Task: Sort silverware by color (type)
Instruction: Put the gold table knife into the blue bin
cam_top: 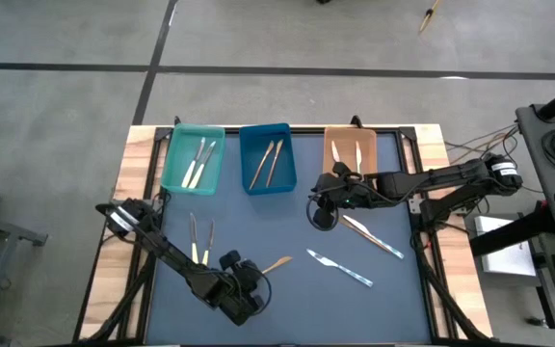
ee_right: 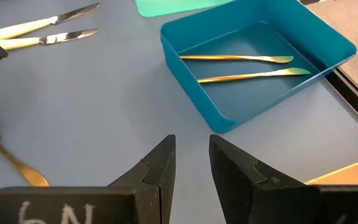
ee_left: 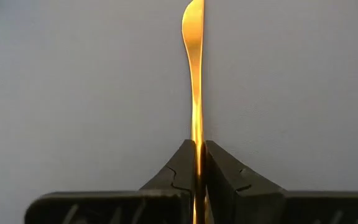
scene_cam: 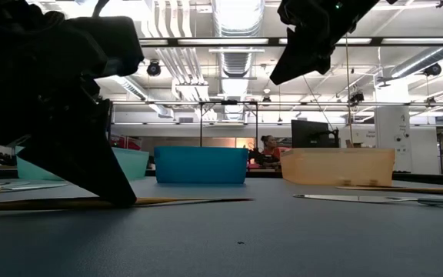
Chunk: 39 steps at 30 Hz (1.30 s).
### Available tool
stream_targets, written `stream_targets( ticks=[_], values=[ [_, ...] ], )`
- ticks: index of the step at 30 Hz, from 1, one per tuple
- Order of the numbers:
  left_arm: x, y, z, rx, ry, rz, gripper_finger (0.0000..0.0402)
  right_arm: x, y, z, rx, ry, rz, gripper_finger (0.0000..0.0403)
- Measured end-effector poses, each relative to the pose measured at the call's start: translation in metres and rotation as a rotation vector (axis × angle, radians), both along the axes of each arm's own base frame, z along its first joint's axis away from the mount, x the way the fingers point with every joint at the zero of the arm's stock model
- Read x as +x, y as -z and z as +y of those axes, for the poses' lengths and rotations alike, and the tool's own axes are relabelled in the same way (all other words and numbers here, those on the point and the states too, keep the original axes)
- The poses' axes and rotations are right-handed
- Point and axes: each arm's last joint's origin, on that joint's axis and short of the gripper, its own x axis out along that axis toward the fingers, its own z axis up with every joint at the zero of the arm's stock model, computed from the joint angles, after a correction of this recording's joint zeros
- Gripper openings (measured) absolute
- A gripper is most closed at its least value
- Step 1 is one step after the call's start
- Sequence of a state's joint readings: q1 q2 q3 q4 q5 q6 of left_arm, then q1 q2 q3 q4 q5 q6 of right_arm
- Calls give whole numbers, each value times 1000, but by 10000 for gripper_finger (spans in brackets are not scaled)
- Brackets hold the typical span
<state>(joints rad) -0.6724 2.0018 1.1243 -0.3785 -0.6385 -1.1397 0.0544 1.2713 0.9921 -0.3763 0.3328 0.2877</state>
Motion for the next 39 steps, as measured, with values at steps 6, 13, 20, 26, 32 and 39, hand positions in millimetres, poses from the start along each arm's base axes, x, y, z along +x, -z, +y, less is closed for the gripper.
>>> stream_targets(
  ticks=[6,13,20,26,32,39],
  values=[
    [-9,-11,10,119,-21,22,2,0,0,0,4,3,-8,89],
    [-17,-39,23,290,-58,-19,1,5,4,3,13,-6,-106,89],
    [-28,-82,40,478,-82,-120,1,6,16,5,48,-40,-226,89],
    [-35,-130,63,643,-92,-197,0,8,19,7,77,-74,-346,89],
    [-44,-173,97,781,-134,-184,0,9,15,7,77,-75,-395,89],
    [-44,-206,142,798,-263,-184,0,16,-2,7,25,-106,-590,89]
  ],
)
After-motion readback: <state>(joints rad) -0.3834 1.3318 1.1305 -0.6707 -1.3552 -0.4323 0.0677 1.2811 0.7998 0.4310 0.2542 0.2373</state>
